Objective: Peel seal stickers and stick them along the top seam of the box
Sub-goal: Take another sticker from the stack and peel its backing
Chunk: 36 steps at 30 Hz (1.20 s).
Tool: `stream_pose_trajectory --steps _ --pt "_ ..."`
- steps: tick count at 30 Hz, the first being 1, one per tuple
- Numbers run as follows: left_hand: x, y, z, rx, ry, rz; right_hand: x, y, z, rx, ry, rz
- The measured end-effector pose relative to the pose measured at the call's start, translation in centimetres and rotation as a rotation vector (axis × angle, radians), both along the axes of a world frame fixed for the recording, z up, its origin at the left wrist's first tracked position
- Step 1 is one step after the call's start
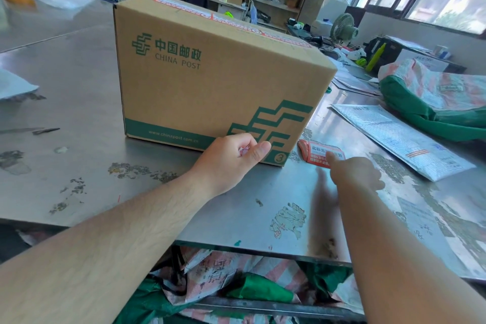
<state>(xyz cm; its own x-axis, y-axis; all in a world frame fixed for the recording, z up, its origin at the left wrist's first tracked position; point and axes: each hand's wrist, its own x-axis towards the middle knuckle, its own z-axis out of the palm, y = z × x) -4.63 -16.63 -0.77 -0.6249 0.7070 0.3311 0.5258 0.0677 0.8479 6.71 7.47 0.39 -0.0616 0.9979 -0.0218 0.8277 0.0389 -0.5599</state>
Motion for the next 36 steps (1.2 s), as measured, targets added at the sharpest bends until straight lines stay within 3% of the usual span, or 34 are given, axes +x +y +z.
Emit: stream_pose_trajectory --steps 10,13,22,28,32,36 --pt "0.0 0.0 0.0 -0.006 -0.018 -0.005 0.1 1.4 -0.3 -0.045 0.047 -0.020" --pt "0.0 0.1 0.0 -0.002 -0.020 -0.003 0.0 1.6 0.0 -0.036 0.107 0.061" --pt "-0.1 0.0 -0.1 -0.002 -0.022 -0.013 1.3 -2.0 2.3 -0.156 0.688 0.135" --pt "0.2 0.0 0.4 -0.009 -0.086 -0.031 2.4 -9.0 3.0 -0.375 1.168 0.199" --pt "0.0 -0.4 0.7 0.035 -0.195 -0.102 2.8 -10.5 1.9 -0.391 1.233 0.295" --pt "-0.2 -0.2 0.5 0.050 -0.202 -0.107 3.0 -11.4 0.5 -0.351 1.160 0.408"
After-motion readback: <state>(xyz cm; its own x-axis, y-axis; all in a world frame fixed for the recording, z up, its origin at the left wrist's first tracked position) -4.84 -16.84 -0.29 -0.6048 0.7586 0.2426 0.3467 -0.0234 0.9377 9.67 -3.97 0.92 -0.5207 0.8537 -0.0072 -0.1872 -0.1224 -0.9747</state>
